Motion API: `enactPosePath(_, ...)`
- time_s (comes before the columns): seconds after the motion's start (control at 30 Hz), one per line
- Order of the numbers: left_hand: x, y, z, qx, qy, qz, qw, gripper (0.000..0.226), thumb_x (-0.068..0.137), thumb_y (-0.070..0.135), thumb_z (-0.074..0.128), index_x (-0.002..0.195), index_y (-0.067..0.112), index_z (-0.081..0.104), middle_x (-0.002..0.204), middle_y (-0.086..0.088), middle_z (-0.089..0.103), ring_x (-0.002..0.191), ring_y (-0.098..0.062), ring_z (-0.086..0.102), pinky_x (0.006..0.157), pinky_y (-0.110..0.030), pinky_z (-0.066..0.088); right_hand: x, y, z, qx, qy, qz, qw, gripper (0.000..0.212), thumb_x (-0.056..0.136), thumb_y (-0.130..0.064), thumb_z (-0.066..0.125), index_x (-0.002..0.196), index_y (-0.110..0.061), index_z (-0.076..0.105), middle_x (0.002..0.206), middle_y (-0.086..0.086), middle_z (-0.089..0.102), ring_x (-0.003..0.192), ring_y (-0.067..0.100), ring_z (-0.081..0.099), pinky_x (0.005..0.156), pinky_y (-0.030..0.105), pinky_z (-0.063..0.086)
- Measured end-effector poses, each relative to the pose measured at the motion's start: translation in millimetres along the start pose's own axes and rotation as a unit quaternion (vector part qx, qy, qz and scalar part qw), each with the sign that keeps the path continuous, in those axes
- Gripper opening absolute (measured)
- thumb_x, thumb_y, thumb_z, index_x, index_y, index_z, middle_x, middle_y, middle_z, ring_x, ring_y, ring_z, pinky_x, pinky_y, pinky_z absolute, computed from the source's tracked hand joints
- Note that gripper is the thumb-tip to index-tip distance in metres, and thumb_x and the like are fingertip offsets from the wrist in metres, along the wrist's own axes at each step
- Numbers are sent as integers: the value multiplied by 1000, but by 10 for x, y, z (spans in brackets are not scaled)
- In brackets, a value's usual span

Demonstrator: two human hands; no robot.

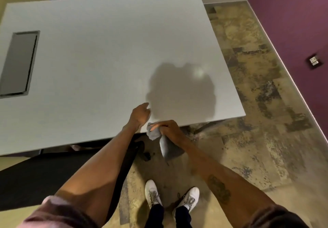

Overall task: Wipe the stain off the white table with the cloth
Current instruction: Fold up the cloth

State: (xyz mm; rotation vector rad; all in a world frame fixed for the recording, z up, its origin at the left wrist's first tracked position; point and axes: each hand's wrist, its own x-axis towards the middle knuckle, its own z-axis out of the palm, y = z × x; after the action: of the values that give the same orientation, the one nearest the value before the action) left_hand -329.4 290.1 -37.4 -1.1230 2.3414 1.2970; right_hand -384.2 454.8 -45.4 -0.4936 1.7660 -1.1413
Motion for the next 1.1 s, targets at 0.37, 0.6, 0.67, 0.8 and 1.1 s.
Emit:
enactPosePath(0.37,-465,228,-603,12,27,-20,999,55,111,41,28,122,-1,63,125,-22,66,115,-40,61,101,-48,46,-248,-687,70,21,92,-36,995,36,89,12,45,115,2,67,123,15,64,122,34,58,110,43,45)
enactPosePath(0.6,-617,286,-963,41,73,-2,997,33,108,23,38,95,6,62,103,-17,67,94,-31,60,82,-38,44,-261,-1121,196,-28,140,-65,988,41,92,8,50,128,-8,61,132,17,62,126,33,56,112,42,43)
enactPosePath(0.67,-679,275,-1016,39,68,-8,997,30,107,17,42,113,4,68,117,-18,68,108,-32,64,94,-39,49,-214,-1262,249,-61,164,-72,982,41,92,4,55,131,-9,59,134,15,61,127,31,55,111,38,44)
enactPosePath(0.8,-795,243,-1078,-4,36,-4,999,36,109,23,43,124,1,67,126,-17,69,116,-35,65,100,-42,49,-77,-1494,347,-115,186,-68,973,37,93,-10,62,131,-6,59,130,17,62,121,31,57,107,36,45)
enactPosePath(1.1,-1031,98,-1296,-121,41,-25,992,58,107,51,33,124,7,66,127,-13,68,115,-30,64,108,-43,47,203,-2039,561,-100,208,-38,972,33,91,-15,61,124,-11,61,121,13,67,114,31,62,101,38,47)
